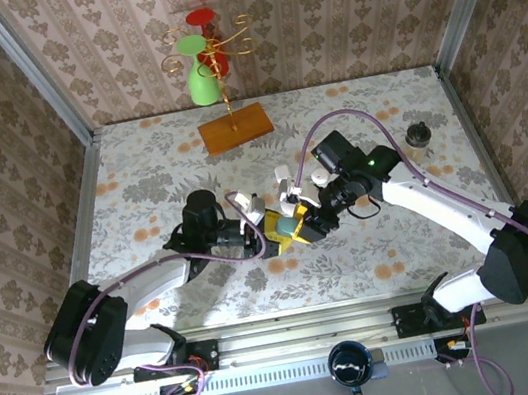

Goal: Insert wireless bluetooth earbuds into charging case

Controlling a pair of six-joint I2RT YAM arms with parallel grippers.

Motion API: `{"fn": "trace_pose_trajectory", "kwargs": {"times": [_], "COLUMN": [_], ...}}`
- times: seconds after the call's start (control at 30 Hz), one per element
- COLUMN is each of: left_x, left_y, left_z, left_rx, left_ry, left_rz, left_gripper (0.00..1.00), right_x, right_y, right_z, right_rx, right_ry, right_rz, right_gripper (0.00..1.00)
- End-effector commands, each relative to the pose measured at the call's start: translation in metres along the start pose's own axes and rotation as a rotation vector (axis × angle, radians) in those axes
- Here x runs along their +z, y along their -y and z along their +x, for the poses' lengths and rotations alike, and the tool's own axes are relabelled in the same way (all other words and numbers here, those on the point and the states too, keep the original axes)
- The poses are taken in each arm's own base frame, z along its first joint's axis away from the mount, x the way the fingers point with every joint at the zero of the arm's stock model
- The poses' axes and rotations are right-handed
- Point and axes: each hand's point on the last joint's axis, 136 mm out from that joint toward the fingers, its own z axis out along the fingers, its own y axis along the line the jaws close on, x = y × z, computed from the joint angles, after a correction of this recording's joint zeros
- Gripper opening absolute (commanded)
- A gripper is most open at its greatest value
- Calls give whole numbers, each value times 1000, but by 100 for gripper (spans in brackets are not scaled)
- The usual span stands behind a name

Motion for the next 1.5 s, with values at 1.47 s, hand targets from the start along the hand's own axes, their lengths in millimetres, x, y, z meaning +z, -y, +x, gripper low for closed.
{"fn": "trace_pose_trajectory", "kwargs": {"times": [1.47], "left_x": [-2], "left_y": [7], "left_z": [-18], "left_rx": [56], "left_ry": [44], "left_rz": [41], "left_gripper": [53], "right_x": [-6], "right_y": [-8], "right_z": [-1], "right_rx": [-6], "right_ry": [16], "right_rz": [-18], "right_gripper": [15]}}
